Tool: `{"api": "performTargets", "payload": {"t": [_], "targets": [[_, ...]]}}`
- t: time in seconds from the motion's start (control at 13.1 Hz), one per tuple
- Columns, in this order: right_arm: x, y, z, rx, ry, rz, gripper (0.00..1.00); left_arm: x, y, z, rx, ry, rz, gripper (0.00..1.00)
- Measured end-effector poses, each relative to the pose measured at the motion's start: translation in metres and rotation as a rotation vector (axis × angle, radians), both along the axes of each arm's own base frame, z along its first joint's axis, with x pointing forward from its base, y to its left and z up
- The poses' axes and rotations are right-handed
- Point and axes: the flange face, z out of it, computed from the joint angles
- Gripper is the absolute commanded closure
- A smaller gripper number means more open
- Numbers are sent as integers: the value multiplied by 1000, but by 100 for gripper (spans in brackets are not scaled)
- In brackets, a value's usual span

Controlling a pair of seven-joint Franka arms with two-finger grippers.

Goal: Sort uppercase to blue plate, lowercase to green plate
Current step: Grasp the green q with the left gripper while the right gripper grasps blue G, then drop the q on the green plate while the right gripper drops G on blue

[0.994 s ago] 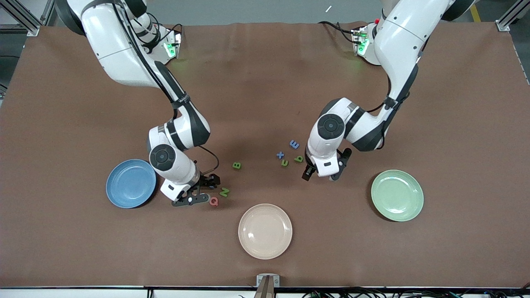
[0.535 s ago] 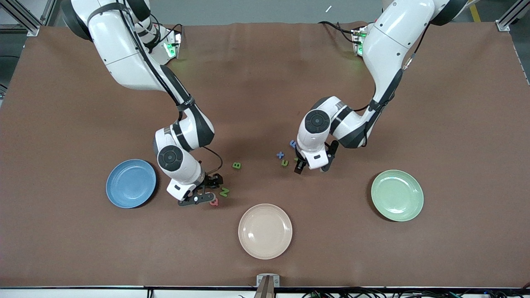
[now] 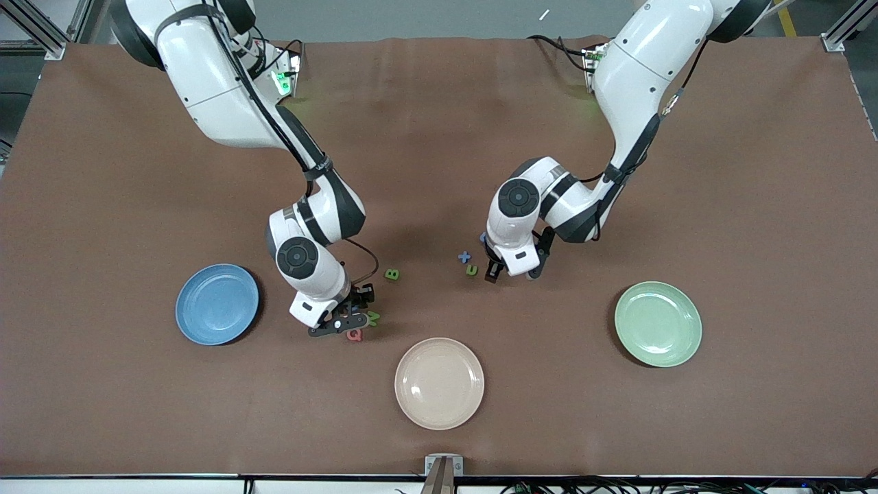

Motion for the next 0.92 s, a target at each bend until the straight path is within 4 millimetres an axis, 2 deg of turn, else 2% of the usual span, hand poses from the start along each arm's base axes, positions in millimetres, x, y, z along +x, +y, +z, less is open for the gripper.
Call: {"api": "performTargets", "payload": {"t": [0.08, 0.31, 0.46, 0.61, 0.76, 0.92], "targets": [[1, -2, 0, -7, -3, 3, 48, 0, 0, -1, 1, 1, 1, 48], [2, -4, -1, -13, -5, 3, 62, -1, 0, -6, -2, 2, -1, 50], [2, -4, -1, -13, -5, 4, 75, -1, 0, -9, -5, 3, -1, 68], [2, -4, 0, -14, -7, 4, 81, 0, 0, -7, -7, -1, 0, 97], [5, -5, 3, -13, -14, 1, 82, 4, 3, -6, -8, -7, 1, 100], [17, -19, 12, -23, -32, -13, 82, 15, 11, 1, -1, -33, -37, 100]]}}
